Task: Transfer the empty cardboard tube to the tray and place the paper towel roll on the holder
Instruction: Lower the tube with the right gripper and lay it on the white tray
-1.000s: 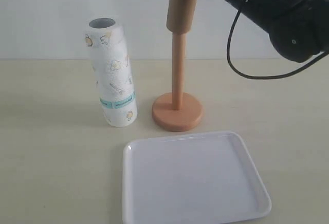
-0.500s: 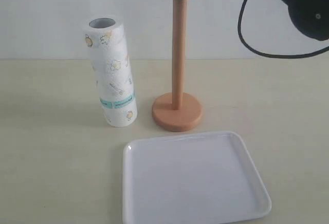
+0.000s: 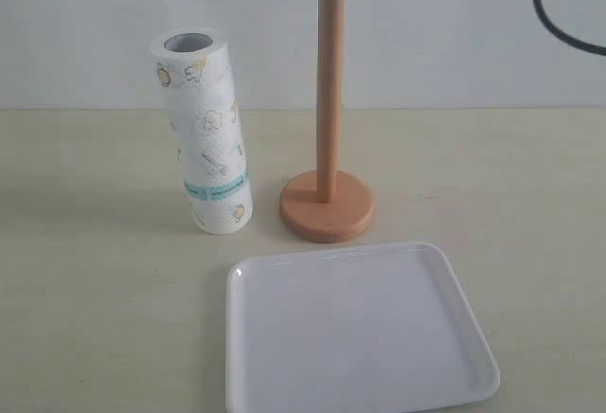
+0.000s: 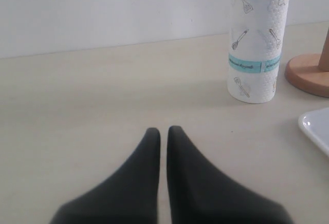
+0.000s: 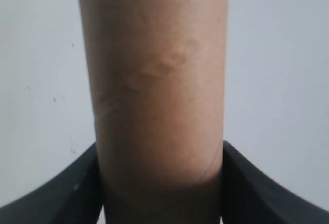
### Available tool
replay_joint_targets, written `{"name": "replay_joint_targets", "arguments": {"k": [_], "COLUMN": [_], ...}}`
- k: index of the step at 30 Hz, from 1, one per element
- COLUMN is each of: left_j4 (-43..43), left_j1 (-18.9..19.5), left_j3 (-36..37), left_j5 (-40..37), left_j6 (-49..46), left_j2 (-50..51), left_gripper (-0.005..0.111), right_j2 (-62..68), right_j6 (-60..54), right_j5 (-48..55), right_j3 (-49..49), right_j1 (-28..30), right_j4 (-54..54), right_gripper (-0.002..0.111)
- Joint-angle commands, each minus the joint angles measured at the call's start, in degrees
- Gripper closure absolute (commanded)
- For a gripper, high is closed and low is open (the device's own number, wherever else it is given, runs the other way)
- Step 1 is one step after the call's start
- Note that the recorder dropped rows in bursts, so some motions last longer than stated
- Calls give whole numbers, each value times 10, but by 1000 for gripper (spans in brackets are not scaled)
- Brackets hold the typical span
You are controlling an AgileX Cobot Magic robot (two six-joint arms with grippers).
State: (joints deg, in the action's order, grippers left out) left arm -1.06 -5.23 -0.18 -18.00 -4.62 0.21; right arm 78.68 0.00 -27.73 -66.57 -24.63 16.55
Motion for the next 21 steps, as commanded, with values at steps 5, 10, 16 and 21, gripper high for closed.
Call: {"name": "replay_joint_targets", "arguments": {"k": [5, 10, 16, 21], "left_j4": [-4, -4, -4, -4], "left_j1": [1, 1, 1, 1], "left_j3": [2, 2, 2, 2], "left_j5": [-1, -1, -1, -1], "left_j6": [-2, -2, -2, -2], "left_j2": [-2, -2, -2, -2], "left_gripper": [103, 103, 103, 103], "right_j2": [-59, -61, -60, -60], "right_j6": [-204, -307, -405, -416], "right_j5": [266, 433, 557, 619], "right_j3": [-4, -4, -1, -1], "right_j1": [1, 1, -43, -113], "right_j4": [-2, -2, -9, -6], "right_gripper": [108, 108, 108, 108]}}
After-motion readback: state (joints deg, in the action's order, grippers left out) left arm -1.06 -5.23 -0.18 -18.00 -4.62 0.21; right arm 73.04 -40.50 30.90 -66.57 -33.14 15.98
